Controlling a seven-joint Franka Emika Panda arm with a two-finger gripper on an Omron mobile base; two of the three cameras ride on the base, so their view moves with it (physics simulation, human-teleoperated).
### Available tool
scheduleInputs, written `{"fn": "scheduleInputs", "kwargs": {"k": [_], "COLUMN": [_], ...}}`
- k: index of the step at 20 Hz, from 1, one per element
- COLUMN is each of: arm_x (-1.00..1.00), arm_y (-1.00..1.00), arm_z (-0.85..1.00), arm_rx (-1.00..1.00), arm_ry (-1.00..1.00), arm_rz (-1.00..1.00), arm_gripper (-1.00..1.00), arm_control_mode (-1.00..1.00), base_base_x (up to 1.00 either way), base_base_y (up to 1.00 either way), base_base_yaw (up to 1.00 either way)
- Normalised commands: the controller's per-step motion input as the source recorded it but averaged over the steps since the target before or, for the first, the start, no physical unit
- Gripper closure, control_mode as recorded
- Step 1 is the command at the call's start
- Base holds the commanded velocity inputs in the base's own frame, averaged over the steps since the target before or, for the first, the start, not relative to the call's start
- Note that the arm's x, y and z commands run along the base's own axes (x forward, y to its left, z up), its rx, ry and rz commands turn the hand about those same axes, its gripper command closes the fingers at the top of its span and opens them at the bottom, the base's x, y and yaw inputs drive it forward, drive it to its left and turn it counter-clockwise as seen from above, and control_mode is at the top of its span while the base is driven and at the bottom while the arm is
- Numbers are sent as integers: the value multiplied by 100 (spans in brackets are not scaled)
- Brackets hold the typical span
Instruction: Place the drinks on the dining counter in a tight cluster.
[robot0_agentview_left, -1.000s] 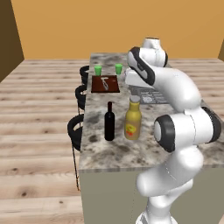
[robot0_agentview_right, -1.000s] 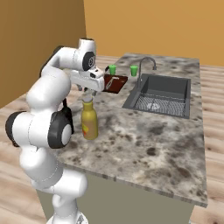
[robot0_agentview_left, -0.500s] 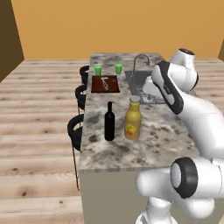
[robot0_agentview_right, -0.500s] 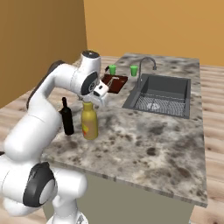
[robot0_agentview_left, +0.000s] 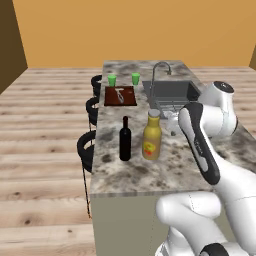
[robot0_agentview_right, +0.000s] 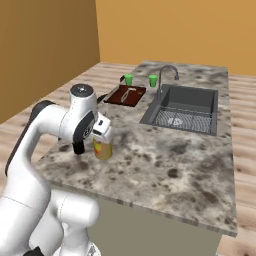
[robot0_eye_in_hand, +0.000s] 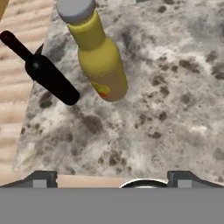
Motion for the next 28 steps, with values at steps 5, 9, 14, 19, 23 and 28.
{"fn": "scheduleInputs", "kwargs": {"k": [5, 9, 14, 19, 23, 28], "arm_x": [-47, -21, -17, 0, 0, 0], "arm_y": [19, 0, -1, 0, 0, 0], "arm_z": [-21, 0, 0, 0, 0, 0], "arm_rx": [-17, -2, 0, 0, 0, 0], "arm_ry": [11, 12, -1, 0, 0, 0], "arm_rz": [11, 2, -2, 0, 0, 0], "arm_gripper": [-100, -100, -100, -100, -100, -100], "arm_control_mode": [-100, -100, -100, 100, 100, 100], "base_base_x": [0, 0, 0, -5, -95, -43], "base_base_y": [0, 0, 0, 0, -72, -15], "base_base_yaw": [0, 0, 0, 0, -40, -75]}}
